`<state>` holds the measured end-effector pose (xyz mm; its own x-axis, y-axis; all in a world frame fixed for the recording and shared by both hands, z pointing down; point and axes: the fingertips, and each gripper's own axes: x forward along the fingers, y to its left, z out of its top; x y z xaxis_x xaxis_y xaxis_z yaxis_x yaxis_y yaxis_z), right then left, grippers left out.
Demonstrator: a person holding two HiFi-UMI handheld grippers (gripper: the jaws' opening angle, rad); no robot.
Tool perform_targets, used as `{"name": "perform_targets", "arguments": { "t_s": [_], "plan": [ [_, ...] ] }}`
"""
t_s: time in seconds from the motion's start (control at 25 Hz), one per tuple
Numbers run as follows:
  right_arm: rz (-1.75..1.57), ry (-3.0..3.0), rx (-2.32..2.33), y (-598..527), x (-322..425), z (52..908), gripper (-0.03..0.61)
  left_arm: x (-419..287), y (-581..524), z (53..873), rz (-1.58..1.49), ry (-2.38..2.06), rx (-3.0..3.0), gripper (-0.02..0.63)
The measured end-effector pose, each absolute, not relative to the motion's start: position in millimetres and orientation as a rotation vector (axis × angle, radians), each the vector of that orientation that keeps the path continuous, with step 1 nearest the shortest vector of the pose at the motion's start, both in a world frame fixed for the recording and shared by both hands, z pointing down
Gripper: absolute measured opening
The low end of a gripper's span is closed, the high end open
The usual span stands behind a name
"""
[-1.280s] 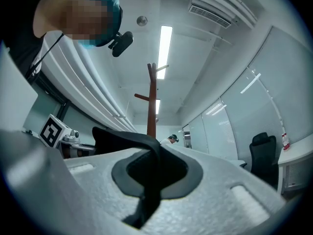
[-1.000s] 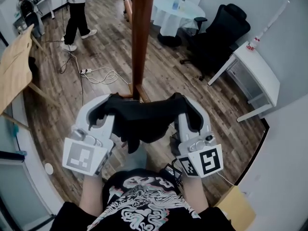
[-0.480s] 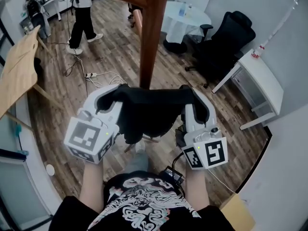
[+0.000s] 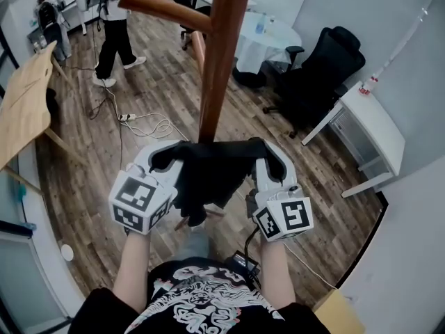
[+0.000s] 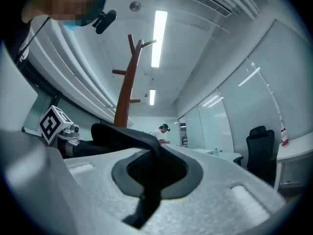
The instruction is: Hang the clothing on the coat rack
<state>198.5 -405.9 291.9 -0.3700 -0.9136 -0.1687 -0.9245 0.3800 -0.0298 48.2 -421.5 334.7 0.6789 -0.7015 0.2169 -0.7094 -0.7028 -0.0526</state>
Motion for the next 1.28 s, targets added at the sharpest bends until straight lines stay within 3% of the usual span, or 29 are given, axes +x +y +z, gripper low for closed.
{"name": "perform_targets", "arguments": {
  "t_s": [0.6, 0.96, 1.28],
  "plan": [
    [-0.134, 2.655, -1.594, -412, 163, 374, 0.011, 62, -416, 365, 0.376, -1.121, 2.869, 0.015],
    [-0.138, 2.674, -1.606, -399, 157, 380, 0.012, 61, -405, 378, 0.381, -1.074, 2.857, 0.03],
    [-0.129, 2.65, -1.644, -385, 160, 380, 0.015, 62, -392, 390, 0.452, -1.041, 2.834, 0.171]
  ]
}}
